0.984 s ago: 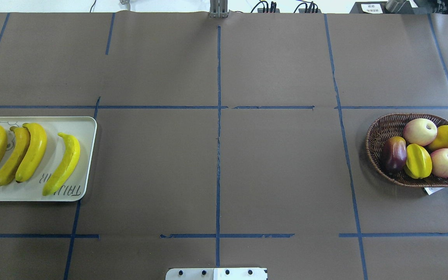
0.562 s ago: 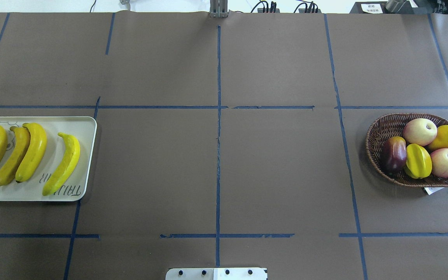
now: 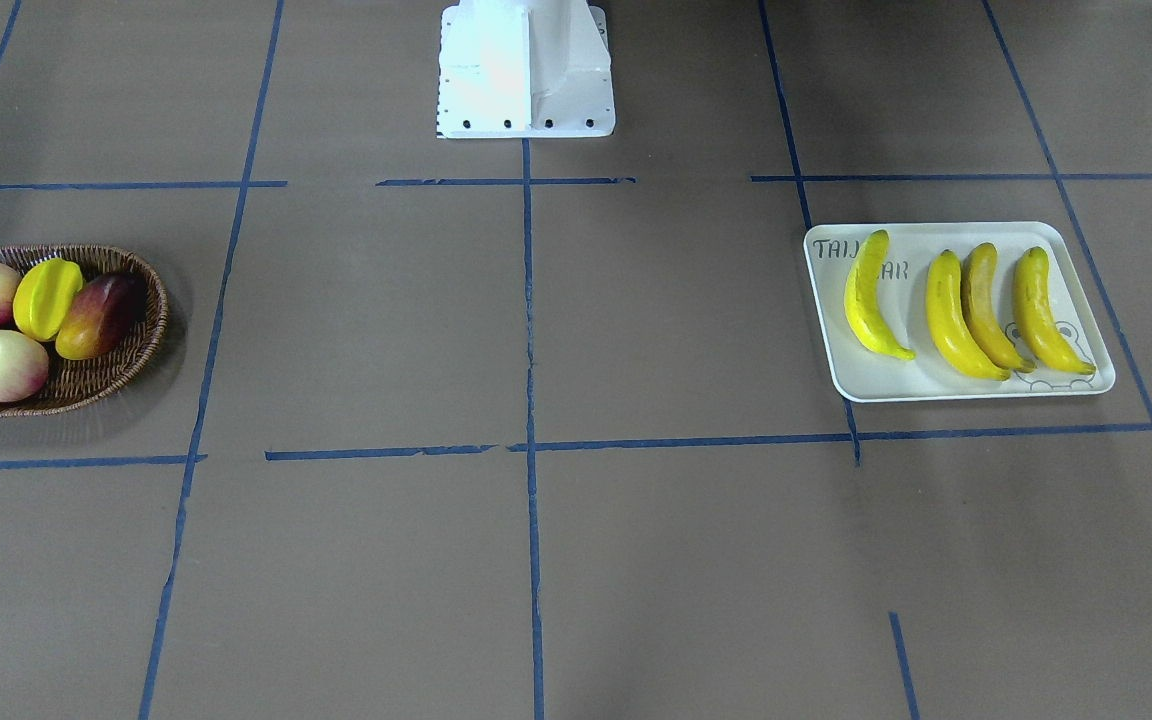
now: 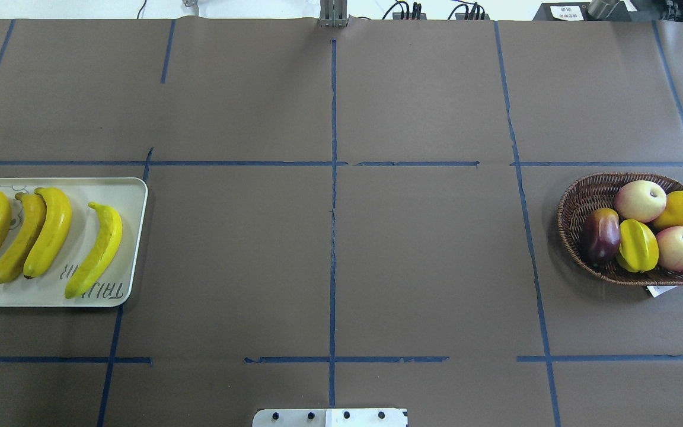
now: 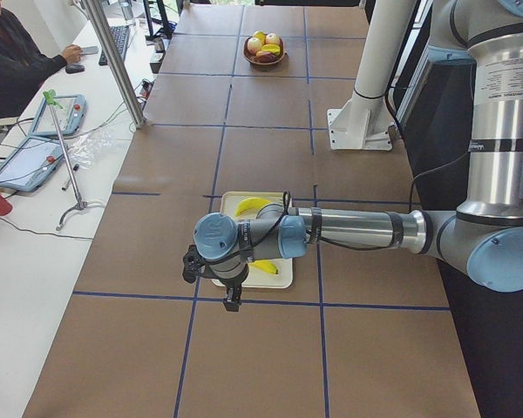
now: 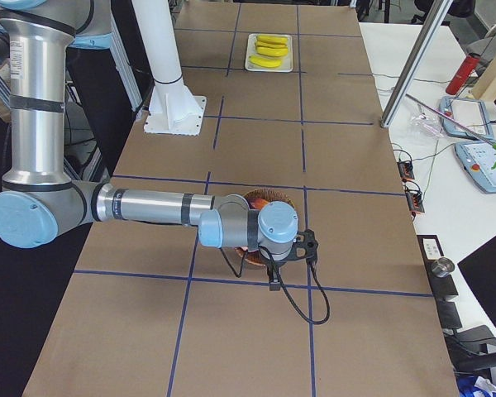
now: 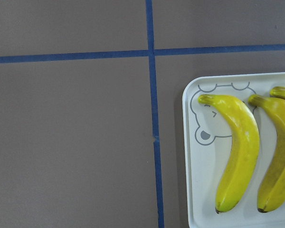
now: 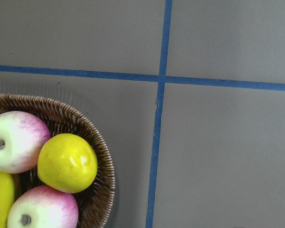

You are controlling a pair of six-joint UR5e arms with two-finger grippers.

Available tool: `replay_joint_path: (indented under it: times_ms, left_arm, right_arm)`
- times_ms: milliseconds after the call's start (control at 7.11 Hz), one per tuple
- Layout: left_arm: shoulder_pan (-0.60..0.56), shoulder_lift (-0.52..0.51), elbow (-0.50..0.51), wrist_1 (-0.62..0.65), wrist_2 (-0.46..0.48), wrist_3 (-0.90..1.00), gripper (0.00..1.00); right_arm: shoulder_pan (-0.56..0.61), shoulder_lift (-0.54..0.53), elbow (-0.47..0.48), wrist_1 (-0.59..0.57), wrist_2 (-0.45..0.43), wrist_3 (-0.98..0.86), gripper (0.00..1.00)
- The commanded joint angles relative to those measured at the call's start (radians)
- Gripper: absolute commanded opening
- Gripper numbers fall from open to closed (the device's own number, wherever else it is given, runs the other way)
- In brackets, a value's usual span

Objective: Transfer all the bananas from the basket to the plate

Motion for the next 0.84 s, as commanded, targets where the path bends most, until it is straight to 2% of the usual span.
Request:
replay_joint_path:
  times_ms: [0,703]
  left_arm:
    - [0.0,0.001,0.001,-0.001,0.004,0.003,1.0]
    - [0.001,-0.002,0.015,-0.001,0.004,0.003,1.0]
  right_arm:
    - [0.018,0.005,0.003,0.001,-0.002,0.0,1.0]
    - [0.035,0.013,0.009,0.003,0.001,-0.002,1.0]
